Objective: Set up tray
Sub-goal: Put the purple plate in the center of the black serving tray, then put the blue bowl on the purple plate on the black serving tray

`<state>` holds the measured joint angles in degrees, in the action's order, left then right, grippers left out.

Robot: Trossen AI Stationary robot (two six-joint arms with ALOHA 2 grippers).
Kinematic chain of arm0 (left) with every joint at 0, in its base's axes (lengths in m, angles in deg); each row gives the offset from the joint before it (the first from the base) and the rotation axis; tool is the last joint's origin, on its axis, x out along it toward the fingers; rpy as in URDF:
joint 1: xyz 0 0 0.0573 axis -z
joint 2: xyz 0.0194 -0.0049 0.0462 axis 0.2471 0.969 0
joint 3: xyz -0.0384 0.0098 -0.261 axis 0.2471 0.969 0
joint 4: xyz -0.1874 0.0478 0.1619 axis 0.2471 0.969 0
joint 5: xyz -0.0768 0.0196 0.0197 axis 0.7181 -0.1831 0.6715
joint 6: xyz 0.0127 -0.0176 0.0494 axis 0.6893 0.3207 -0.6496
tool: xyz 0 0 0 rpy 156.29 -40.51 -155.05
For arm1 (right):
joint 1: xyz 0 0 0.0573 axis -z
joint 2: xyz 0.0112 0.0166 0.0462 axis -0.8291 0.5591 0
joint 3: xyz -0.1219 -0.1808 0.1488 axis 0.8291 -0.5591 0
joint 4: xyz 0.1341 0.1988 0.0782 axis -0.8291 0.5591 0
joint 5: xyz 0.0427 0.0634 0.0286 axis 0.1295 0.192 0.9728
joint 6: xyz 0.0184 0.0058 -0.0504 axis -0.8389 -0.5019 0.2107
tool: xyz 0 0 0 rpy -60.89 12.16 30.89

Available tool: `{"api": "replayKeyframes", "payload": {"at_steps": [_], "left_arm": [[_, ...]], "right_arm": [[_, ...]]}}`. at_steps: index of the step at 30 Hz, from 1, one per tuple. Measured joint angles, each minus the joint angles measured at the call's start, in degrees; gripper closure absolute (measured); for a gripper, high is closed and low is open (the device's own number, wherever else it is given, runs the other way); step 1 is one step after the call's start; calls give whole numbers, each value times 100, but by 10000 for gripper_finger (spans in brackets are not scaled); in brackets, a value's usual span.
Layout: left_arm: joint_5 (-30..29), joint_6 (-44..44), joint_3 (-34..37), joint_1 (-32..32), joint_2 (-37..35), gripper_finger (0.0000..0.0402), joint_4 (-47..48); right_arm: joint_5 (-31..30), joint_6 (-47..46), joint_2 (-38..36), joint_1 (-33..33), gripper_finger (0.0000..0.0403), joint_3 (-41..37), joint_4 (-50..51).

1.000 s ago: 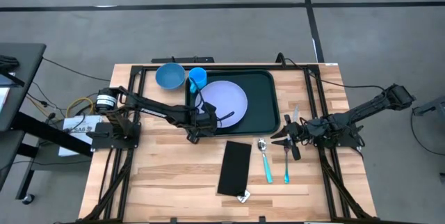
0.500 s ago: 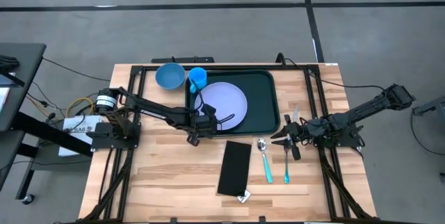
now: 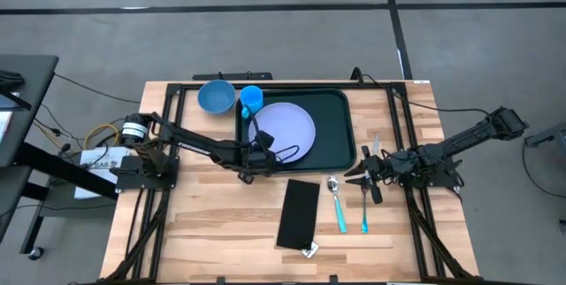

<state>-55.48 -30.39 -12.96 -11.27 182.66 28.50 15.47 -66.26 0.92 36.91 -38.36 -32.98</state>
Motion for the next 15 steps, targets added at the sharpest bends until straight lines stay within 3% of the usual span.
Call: {"api": "replayKeyframes", "payload": {"at_steps": [7, 15], "left_arm": [[-245, -55, -293, 181, -57, 306, 426], [-4, 1111, -1306, 676, -94, 306, 2385]], "right_arm": [[1, 0, 1, 0, 316, 0, 1], [0, 0, 0, 0, 316, 0, 2]]}}
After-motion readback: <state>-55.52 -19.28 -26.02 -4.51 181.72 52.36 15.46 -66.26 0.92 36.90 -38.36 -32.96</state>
